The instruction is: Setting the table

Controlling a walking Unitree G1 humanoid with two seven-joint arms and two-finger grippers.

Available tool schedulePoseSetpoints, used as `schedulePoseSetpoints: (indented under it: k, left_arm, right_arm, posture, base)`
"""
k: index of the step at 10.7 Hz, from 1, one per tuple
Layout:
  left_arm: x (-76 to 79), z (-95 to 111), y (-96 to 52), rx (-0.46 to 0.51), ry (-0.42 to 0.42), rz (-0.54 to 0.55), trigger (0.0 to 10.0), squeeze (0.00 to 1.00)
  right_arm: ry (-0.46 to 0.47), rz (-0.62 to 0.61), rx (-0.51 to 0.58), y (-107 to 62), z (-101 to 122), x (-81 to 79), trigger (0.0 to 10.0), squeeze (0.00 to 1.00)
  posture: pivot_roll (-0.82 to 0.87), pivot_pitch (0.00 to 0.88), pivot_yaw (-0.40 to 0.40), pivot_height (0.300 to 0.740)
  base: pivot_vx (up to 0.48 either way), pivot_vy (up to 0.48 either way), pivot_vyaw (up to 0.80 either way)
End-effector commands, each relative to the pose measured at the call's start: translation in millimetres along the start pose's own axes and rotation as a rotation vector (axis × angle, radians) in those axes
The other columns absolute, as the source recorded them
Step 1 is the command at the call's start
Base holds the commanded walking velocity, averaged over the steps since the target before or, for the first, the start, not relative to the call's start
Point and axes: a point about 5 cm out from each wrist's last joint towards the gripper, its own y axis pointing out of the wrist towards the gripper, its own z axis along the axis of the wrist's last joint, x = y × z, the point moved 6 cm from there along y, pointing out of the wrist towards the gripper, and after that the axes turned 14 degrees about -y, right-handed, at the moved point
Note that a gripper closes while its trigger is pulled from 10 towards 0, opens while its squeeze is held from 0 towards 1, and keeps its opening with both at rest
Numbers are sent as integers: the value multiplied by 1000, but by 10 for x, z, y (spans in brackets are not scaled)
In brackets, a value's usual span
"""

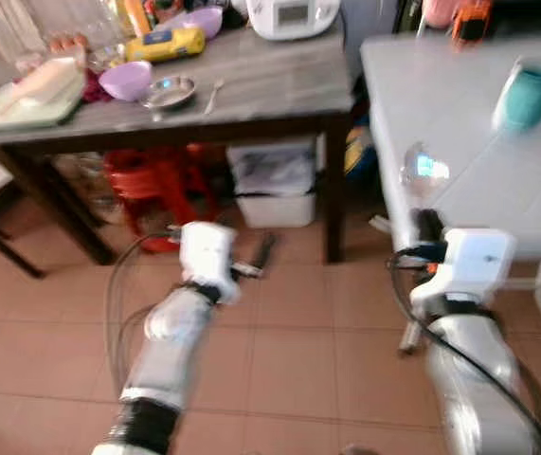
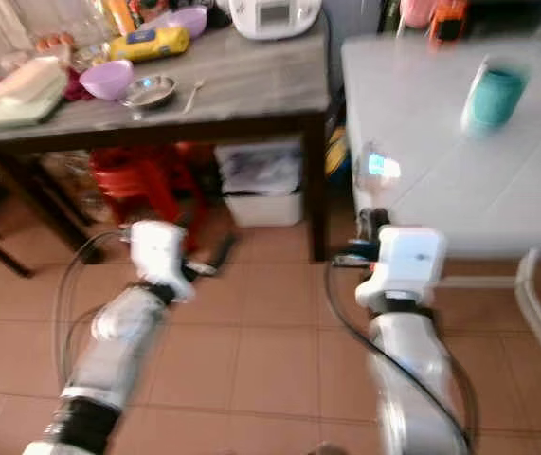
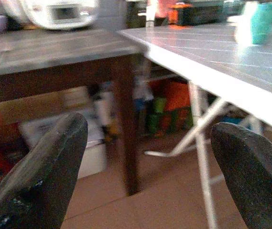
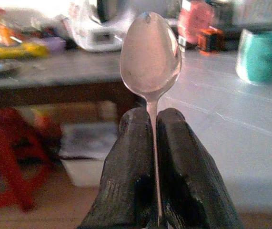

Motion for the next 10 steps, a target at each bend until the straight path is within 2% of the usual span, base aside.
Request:
schedulePoseSetpoints:
  k: [1,6,10]
  left_arm:
    - [-72,76,-12,10,29,8,10000,0]
    - [-36,73,7,16,25,10,10000,0]
    - [-77,178,12,71,49,47,10000,0]
  right_arm:
    - [13,2,32,8,92,-35,10000,0]
    - [15,4,32,22,76,-35,10000,0]
    - [9,8,33,19,66,-36,10000,0]
  posture:
    - [-207,78,138,740]
    - [-201,73,137,740]
    - [-203,71,138,740]
  base:
    - [0,480,0]
    - [0,480,0]
    - [0,0,0]
